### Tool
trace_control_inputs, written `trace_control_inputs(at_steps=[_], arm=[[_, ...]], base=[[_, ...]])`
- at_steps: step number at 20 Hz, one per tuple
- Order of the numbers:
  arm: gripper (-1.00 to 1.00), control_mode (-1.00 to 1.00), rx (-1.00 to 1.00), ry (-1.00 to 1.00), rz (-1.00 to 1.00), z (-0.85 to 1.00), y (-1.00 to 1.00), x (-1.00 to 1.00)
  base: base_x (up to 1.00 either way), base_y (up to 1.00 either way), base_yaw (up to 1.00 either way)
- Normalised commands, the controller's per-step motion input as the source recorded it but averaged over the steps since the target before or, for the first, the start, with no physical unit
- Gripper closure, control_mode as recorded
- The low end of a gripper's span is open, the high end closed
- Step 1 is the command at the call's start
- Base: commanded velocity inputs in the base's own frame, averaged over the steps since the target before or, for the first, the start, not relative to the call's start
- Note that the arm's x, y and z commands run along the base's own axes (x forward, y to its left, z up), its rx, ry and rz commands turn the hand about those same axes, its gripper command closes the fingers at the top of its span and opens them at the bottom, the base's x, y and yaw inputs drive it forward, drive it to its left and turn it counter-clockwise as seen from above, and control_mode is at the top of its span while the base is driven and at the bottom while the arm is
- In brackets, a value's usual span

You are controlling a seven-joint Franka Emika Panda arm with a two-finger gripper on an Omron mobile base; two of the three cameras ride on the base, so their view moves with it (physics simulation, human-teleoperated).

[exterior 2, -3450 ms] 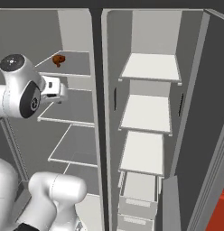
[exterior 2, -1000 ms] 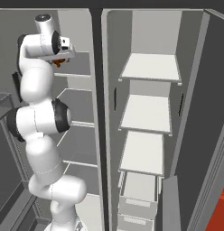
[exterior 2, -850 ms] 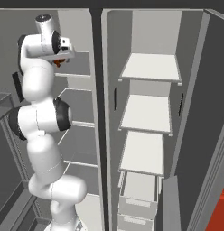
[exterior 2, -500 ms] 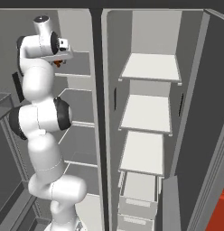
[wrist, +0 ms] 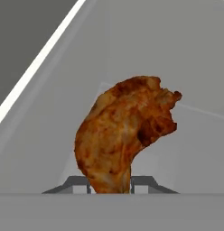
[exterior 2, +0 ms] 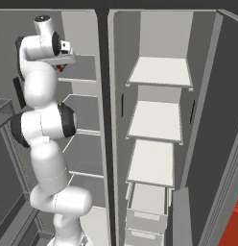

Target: Gather the bell pepper and tomato from the fridge and place them on a tray on the dining counter. Then gather the chicken drumsticks from the fridge and place them on the other tray.

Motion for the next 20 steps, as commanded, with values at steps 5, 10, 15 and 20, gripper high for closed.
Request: trace_control_inputs(at_steps=[5, 10, 15, 20], arm=[[1.00, -1.00, 0.00, -0.04, -0.01, -0.11, -0.34, -0.49], [1.00, -1.00, 0.00, -0.08, -0.02, -0.21, -0.38, -0.40], [1.00, -1.00, 0.00, -0.11, -0.01, -0.11, -0.32, -0.52], [1.00, -1.00, 0.00, -0.08, 0.00, 0.00, -0.26, -0.90]], base=[[0.00, 0.00, 0.00], [0.00, 0.00, 0.00], [0.00, 0.00, 0.00], [0.00, 0.00, 0.00]])
